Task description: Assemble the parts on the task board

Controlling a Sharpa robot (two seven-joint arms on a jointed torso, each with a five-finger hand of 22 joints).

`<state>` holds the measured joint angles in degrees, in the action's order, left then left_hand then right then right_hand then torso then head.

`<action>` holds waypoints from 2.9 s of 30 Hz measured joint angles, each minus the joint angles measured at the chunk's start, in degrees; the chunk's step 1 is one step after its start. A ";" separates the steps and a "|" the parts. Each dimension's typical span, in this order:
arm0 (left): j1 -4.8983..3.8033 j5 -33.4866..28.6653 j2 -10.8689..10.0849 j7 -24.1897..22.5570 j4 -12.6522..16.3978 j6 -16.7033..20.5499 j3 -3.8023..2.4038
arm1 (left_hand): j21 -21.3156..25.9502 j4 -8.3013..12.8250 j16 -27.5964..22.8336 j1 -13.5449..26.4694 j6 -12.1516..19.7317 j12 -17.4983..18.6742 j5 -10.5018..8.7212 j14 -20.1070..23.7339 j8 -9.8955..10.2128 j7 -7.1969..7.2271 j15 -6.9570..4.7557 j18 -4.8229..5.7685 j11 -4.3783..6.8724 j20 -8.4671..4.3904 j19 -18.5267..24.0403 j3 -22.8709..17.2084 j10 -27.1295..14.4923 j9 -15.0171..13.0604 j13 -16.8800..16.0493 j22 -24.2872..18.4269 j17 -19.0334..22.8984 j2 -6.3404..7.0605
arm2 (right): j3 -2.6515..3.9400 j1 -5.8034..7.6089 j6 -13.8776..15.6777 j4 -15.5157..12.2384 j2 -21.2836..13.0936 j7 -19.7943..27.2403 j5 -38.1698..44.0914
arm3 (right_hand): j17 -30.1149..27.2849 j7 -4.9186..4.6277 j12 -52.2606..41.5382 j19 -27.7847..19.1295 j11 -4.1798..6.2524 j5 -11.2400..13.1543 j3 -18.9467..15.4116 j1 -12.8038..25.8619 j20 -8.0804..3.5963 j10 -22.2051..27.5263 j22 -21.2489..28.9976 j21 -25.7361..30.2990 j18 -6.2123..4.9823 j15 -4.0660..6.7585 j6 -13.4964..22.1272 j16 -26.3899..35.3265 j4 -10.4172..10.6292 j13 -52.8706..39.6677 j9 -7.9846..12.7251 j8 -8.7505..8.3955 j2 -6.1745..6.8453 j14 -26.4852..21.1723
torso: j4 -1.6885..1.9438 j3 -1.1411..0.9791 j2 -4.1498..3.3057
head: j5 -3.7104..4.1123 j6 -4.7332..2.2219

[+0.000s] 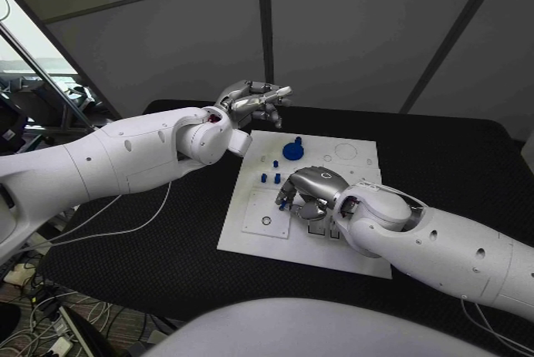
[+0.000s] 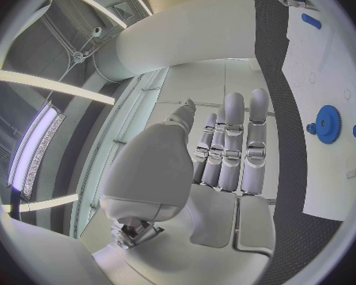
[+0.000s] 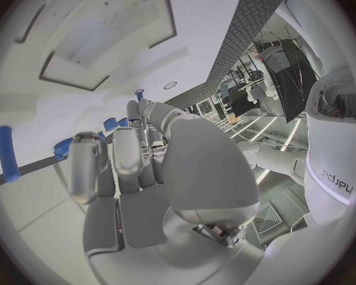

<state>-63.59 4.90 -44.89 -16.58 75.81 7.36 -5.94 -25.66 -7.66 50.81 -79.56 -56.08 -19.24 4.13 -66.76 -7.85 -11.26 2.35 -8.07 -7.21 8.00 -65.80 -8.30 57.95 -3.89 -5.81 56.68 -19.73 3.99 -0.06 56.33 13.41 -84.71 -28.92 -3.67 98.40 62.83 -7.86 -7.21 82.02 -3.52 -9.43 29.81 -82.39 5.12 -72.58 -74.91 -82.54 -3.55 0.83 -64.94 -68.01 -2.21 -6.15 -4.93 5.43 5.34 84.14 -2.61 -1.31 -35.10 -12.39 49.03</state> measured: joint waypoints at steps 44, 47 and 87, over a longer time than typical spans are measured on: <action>0.00 -0.07 0.06 1.22 -0.46 -0.69 0.05 | 0.22 -0.15 0.00 0.00 0.21 -0.22 0.00 0.00 0.00 -0.20 0.00 -0.01 0.00 0.00 0.00 0.48 -0.40 0.00 0.00 -0.14 0.05 0.00 | -1.30 -0.25 4.60 -1.62 -1.26 -1.27 3.12 | -6.37 -2.47 2.37 -6.17 -3.23 -2.42 -1.88 4.84 2.45 10.87 0.62 5.51 -0.01 -2.07 8.19 2.91 0.14 1.87 1.10 -1.66 2.55 -0.21 | -0.05 -0.04 0.10 | -0.34 -0.27; 0.00 -0.07 0.06 1.28 -0.51 -0.77 0.10 | 0.22 -0.15 0.00 0.00 0.21 -0.22 0.00 0.00 0.00 -0.20 0.00 -0.01 0.00 0.00 0.00 0.47 -0.40 0.00 0.00 -0.14 0.05 0.00 | -1.28 -0.26 6.29 -2.92 -2.48 -1.27 3.11 | -6.37 -2.47 2.07 -6.17 -3.23 -2.42 -1.88 4.84 2.45 10.87 0.62 5.52 -0.01 -2.07 8.19 2.91 0.14 1.85 1.10 -1.66 2.55 -0.21 | -0.07 -0.04 0.10 | -0.20 -0.48; 0.01 -0.09 -0.11 1.83 -1.22 -1.23 0.95 | 0.22 0.01 0.00 0.00 0.20 -0.22 0.00 0.00 0.00 -0.20 0.00 0.00 0.00 0.00 0.00 0.63 -0.39 0.00 0.00 -0.24 0.11 0.00 | 3.28 2.92 -3.45 -5.28 -13.25 -6.92 2.00 | -9.51 -1.64 -1.73 -8.11 -2.63 -2.17 -5.05 5.36 2.56 14.47 2.93 8.17 -0.91 -2.28 9.20 3.62 0.79 2.18 0.95 -1.66 3.09 -0.42 | 0.08 0.03 -0.03 | 2.52 -2.41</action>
<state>-63.58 4.81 -45.00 -14.76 74.59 6.13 -5.00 -25.44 -7.65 50.81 -79.56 -55.88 -19.46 4.13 -66.76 -7.85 -11.45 2.35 -8.07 -7.21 8.00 -65.80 -7.66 57.57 -3.89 -5.81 56.44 -19.62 3.99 3.22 59.26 9.95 -89.99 -42.17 -10.59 100.41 53.31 -9.50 -8.93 73.92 -6.15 -11.60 24.75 -77.03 7.68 -58.11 -71.97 -74.37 -4.46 -1.45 -55.74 -64.40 -1.42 -3.97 -3.99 3.77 8.43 83.72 -2.53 -1.29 -35.12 -9.88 46.63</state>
